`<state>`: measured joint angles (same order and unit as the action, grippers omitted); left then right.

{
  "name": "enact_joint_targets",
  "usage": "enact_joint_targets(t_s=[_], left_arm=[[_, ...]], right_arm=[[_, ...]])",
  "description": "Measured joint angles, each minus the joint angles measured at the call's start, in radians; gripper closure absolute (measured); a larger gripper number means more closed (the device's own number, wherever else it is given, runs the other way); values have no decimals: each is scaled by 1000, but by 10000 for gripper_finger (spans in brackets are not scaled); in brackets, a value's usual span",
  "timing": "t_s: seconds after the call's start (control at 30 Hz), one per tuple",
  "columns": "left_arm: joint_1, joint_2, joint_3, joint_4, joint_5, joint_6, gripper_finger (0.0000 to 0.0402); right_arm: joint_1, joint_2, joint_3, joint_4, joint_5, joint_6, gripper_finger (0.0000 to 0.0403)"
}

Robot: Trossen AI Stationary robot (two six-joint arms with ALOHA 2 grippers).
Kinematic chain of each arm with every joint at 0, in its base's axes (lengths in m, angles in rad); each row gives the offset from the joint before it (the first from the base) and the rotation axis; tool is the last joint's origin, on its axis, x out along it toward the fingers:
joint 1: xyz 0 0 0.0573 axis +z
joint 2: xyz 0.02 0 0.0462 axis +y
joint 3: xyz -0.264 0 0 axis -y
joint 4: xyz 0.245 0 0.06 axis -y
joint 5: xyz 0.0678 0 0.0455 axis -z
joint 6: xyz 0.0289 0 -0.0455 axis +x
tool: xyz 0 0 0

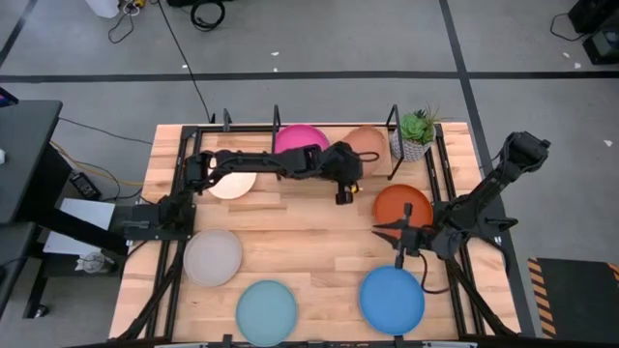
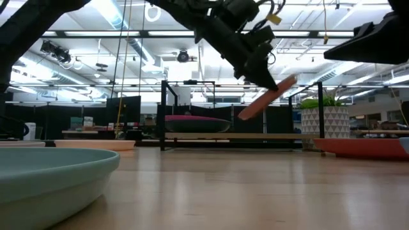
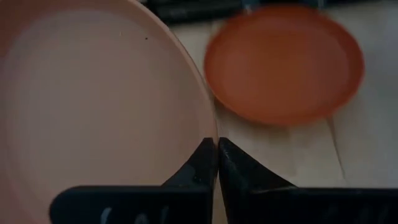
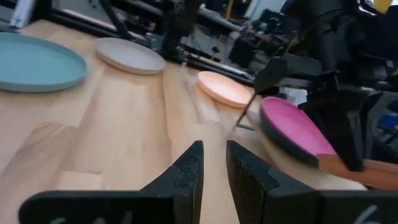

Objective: Place and stack plates onto a shelf
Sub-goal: Put the brown plate on the shelf

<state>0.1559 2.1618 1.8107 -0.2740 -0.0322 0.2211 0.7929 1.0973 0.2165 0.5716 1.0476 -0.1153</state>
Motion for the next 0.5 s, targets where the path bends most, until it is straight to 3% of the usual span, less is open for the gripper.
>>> enact_joint_targets(t_s=[0.17,0.5], left_arm=[[7,18,1,73,1,-4,387],[47,58,0,55,-19,-76,387]], right_arm=[[-1,0,0,2,23,-28,328],[-45,2,0,19,32,-46,328]])
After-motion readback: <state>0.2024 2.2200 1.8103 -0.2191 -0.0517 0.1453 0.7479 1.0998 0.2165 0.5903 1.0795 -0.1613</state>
